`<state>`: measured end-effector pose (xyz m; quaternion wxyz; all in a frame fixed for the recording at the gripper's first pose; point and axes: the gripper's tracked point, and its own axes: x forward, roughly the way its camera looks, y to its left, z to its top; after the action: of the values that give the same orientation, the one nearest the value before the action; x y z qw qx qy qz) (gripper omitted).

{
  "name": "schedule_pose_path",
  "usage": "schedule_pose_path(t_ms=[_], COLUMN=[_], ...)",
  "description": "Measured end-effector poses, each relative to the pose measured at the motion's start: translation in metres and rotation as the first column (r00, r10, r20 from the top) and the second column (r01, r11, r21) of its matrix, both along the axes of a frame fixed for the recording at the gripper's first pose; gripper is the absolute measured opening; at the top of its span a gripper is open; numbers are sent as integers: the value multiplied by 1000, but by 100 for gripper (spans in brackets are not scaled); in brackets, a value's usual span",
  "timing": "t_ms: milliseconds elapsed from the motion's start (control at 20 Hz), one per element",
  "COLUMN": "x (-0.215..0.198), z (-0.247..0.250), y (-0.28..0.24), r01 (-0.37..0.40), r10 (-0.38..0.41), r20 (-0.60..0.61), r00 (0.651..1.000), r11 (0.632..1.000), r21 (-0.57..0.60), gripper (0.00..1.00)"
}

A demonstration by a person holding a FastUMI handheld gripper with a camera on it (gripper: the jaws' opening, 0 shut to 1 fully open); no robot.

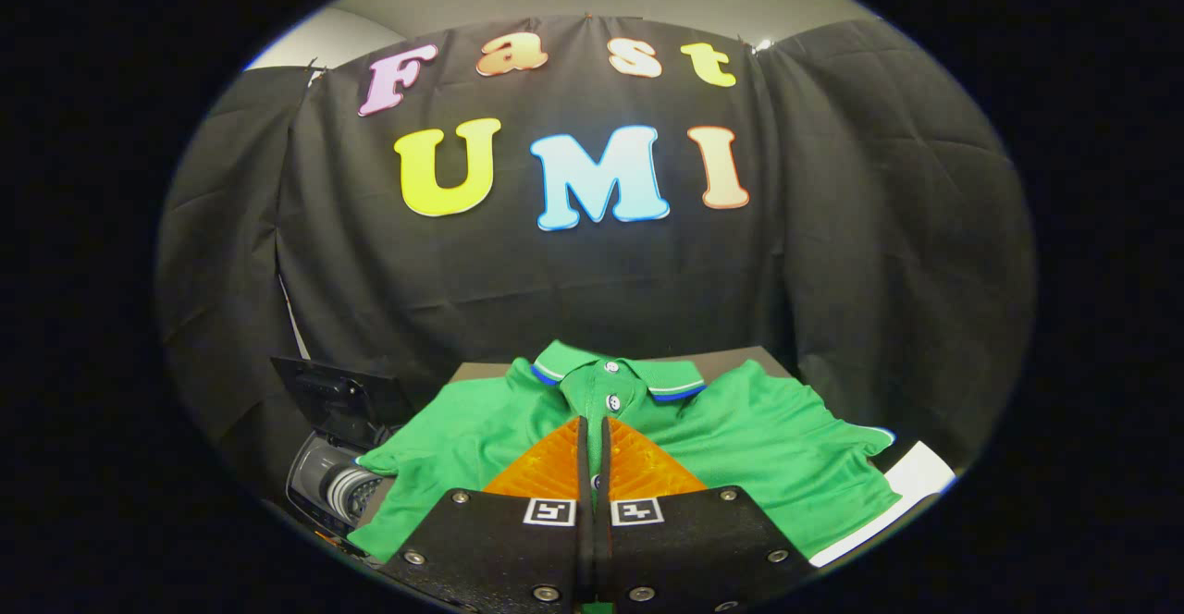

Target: Put the clothes into the washing machine and then close the washing machine lid.

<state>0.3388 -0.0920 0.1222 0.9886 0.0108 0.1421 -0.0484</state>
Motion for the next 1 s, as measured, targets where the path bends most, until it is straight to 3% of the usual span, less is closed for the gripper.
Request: schedule_pose_path(t_ms=[300, 600, 1000], x=[-50, -95, -84], z=[30, 48, 64], y=[52, 126, 215], r01=[-35, -119, -244], r10=[32, 114, 233], r20=[76, 107, 144], r00=[997, 988, 962], r11=[999, 992, 967], r21=[27, 40, 68], gripper=[0, 0, 0])
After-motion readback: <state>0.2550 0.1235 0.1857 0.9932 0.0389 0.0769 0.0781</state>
